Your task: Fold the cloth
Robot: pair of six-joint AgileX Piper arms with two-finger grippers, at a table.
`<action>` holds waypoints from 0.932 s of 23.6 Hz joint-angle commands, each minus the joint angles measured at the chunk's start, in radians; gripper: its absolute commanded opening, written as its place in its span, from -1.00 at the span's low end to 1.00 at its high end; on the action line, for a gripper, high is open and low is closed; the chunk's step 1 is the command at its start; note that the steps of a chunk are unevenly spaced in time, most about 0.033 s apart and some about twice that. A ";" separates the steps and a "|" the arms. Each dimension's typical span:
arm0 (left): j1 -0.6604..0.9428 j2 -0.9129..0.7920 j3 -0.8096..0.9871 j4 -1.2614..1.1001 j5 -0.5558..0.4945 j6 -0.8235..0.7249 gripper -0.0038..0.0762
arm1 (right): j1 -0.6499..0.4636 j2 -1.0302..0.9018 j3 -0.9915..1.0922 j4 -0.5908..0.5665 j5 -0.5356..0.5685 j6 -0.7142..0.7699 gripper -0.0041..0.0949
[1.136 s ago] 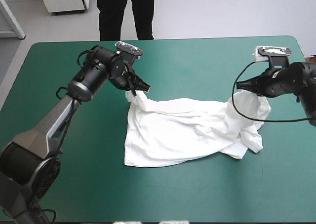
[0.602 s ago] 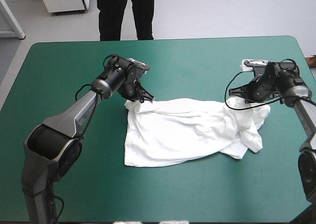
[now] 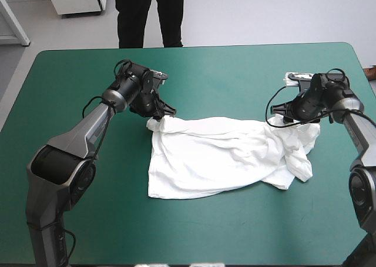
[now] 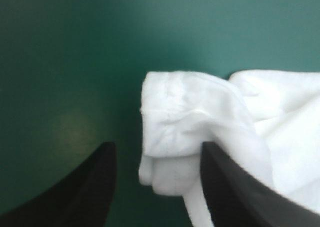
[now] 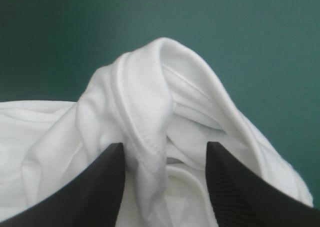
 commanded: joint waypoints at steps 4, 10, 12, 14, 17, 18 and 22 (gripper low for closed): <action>0.000 -0.101 -0.152 -0.020 0.130 0.016 0.28 | -0.009 -0.204 -0.091 -0.007 0.113 0.015 0.12; -0.003 -0.339 -0.060 -0.065 0.132 -0.054 0.28 | -0.009 -0.404 -0.091 -0.043 0.267 0.049 0.11; -0.003 -0.405 -0.013 -0.053 0.132 -0.089 0.24 | -0.009 -0.432 -0.091 -0.057 0.289 0.063 0.11; -0.003 -0.460 0.037 -0.049 0.132 -0.113 0.16 | -0.009 -0.452 -0.091 -0.065 0.297 0.063 0.11; -0.007 -0.540 0.131 -0.086 0.132 -0.127 0.06 | -0.009 -0.470 -0.091 -0.065 0.307 0.075 0.11; -0.016 -0.566 0.167 -0.102 0.132 -0.138 0.06 | -0.009 -0.476 -0.091 -0.065 0.313 0.075 0.11; -0.088 -0.640 0.298 -0.086 0.132 -0.185 0.06 | -0.009 -0.478 -0.089 -0.065 0.322 0.078 0.11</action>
